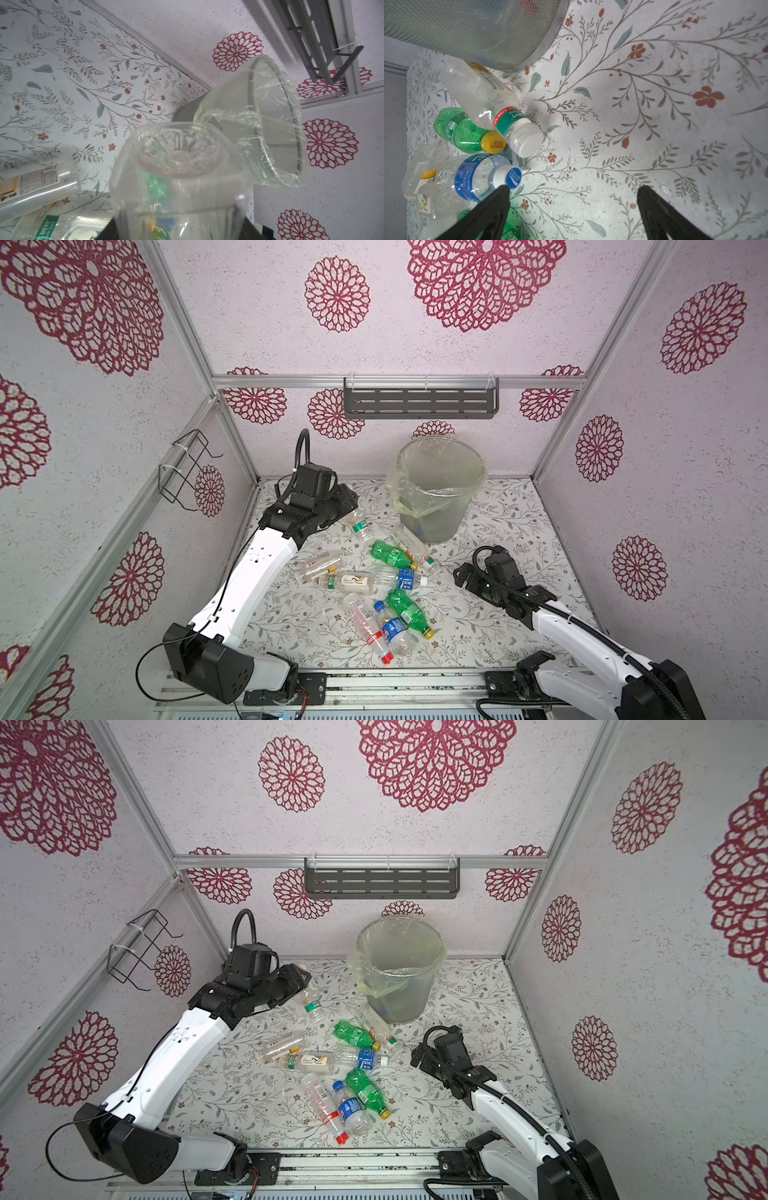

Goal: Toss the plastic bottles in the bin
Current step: 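Lift the clear square bottle with the left gripper and carry it over the bin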

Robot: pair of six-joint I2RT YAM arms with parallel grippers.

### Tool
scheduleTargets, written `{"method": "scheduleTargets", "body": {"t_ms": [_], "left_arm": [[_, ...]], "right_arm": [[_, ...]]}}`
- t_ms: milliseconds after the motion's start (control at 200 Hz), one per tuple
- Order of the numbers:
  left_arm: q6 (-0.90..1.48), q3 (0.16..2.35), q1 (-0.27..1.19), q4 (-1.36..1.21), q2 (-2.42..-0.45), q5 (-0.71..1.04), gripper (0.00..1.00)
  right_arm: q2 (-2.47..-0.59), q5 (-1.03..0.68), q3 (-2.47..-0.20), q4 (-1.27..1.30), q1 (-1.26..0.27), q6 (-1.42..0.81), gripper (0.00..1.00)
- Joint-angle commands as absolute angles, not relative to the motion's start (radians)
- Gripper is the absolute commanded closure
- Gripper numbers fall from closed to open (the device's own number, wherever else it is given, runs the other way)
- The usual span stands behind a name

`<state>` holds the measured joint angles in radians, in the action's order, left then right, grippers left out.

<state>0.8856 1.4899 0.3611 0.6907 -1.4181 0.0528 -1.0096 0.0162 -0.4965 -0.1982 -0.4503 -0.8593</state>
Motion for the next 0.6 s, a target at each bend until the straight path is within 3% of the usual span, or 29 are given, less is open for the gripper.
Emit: {"method": "scheduleTargets", "body": {"t_ms": [0,265,595], "left_arm": [[0.846,1.561,0.331,0.631,-1.451,0.132,0.46],[0.907,1.600,0.297,0.505,-1.504,0.263,0.46],[1.036,1.538,0.304,0.245,-1.537,0.305,0.47]], "right_arm": [[-1.014,0.062,-0.510,-0.154,-0.448,-0.918,0.01],[-1.063,0.078,-0.520,-0.141,-0.449,-0.971,0.01],[-1.083,0.101,-0.580,-0.180,-0.449,-0.905,0.01]]}}
